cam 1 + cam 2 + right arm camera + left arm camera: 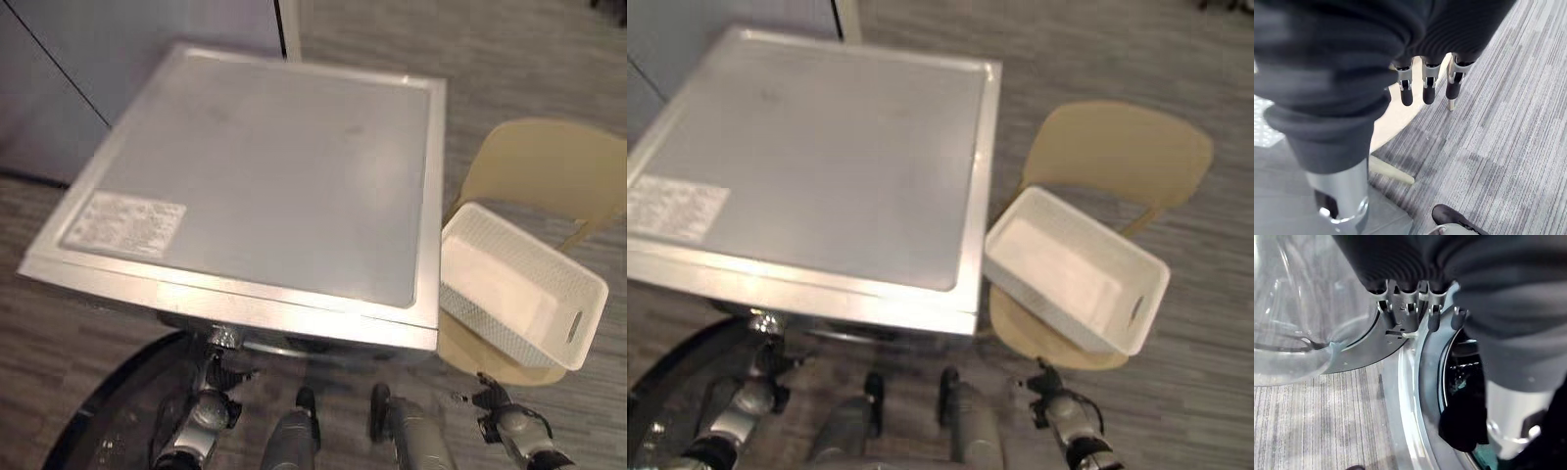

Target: Grab the laundry basket,head to the washer,open it,put in the laundry and shut it.

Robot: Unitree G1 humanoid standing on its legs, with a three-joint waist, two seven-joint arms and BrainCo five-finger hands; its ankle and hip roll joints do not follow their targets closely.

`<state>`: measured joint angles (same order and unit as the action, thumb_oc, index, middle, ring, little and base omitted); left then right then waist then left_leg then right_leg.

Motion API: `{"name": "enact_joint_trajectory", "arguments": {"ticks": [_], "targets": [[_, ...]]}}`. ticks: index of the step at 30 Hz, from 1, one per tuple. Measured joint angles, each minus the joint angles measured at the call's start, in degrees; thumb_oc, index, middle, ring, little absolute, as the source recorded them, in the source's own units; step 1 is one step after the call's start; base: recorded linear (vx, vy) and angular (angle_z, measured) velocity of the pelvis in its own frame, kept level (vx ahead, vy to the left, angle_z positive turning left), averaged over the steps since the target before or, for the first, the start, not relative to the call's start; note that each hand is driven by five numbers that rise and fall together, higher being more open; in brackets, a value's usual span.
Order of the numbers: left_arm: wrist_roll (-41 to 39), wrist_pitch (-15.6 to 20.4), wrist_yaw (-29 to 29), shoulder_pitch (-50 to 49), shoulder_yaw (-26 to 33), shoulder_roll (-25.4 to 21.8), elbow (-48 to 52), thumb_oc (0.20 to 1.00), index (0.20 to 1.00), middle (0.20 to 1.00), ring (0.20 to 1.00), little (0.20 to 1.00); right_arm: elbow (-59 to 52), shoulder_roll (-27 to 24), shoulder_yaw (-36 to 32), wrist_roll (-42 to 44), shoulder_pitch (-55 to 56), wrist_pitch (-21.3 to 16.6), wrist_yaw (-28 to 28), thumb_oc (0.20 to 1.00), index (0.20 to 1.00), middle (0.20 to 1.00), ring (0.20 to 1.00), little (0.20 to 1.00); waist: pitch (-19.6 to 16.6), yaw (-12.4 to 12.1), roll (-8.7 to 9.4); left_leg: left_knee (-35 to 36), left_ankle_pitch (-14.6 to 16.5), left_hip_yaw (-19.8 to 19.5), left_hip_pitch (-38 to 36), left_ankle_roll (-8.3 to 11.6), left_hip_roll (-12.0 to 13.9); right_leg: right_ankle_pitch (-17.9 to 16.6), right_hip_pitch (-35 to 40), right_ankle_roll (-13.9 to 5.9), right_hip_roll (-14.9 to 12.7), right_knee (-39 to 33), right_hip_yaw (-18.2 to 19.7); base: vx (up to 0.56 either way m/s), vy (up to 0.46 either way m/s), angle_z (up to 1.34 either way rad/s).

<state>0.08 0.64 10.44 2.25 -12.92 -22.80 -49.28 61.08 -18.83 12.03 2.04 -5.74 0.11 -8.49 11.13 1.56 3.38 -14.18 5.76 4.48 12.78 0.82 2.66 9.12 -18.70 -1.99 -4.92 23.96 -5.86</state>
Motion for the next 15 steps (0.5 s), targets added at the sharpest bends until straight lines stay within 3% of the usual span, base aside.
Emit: {"name": "enact_joint_trajectory", "arguments": {"ticks": [6,10,15], "targets": [[0.18,-0.18,-1.36,-0.69,-0.23,3.03,-8.02,1.0,1.0,1.0,1.0,1.0,4.43,0.03,-2.2,-0.37,2.31,0.41,0.1,1.0,1.0,1.0,1.0,1.0,-2.28,0.92,-1.49,10.72,-4.34,1.81,-8.14,-0.6,-0.58,-4.69,6.84,-0.12,0.82,-9.54,0.86,0.15,0.046,-0.16],[0.53,-0.19,-1.87,-1.81,-0.79,3.99,-10.88,1.0,1.0,1.0,1.0,1.0,5.63,-0.25,-2.66,-1.0,3.69,0.32,0.09,1.0,1.0,1.0,1.0,1.0,-5.39,1.7,-3.0,14.99,-4.59,3.09,-13.23,-0.82,-0.35,-6.89,12.77,-0.97,1.53,-16.59,1.59,0.11,0.033,-0.16],[1.0,0.15,-1.93,-1.83,-0.79,4.45,-12.15,1.0,1.0,1.0,1.0,1.0,5.69,-0.09,-2.62,-0.96,4.65,0.25,0.19,1.0,1.0,1.0,1.0,1.0,-7.08,1.59,-3.95,16.38,-4.62,4.18,-15.75,-0.88,-0.59,-8.01,15.42,-1.21,1.92,-19.67,2.29,0.04,0.012,-0.09]]}}
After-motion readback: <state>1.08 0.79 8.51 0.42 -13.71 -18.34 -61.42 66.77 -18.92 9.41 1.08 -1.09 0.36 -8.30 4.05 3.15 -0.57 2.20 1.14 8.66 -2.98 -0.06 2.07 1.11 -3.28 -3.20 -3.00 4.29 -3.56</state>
